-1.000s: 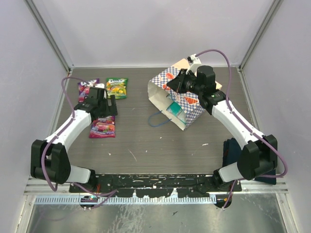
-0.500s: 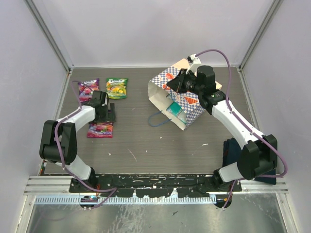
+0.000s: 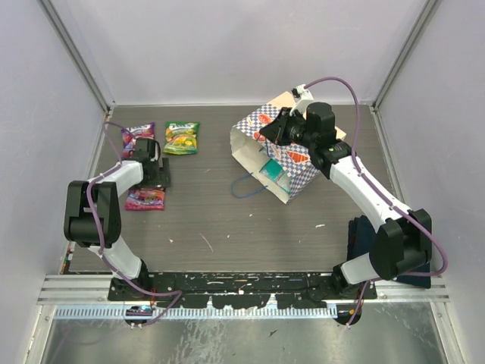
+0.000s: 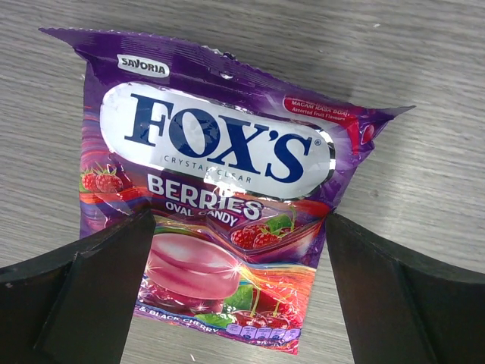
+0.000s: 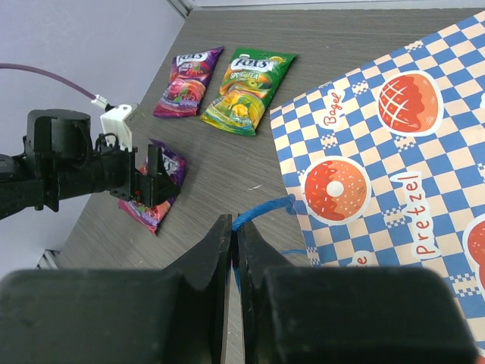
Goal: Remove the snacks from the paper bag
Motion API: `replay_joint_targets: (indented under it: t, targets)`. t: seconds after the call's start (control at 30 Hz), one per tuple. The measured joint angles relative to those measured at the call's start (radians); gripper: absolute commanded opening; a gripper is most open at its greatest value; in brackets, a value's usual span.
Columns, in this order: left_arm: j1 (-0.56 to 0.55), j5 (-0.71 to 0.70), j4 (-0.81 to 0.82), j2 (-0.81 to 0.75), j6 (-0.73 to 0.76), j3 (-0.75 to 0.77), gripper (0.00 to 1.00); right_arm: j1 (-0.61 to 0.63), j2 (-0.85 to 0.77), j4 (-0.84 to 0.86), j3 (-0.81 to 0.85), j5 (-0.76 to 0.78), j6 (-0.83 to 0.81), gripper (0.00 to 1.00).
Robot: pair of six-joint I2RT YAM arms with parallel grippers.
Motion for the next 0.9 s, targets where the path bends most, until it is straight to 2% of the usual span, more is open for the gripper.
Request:
replay_joint_targets:
  t: [0.37, 0.9]
  targets:
    - [0.084, -0.019, 0.015, 0.002, 0.050, 0.000, 0.98, 0.000, 0.008, 0.001, 0.000, -0.003, 0.007, 0.13]
    - [0.089, -0.061, 0.021, 0.003, 0.084, -0.002, 0.98, 0.000, 0.009, 0.002, 0.000, -0.010, 0.011, 0.13]
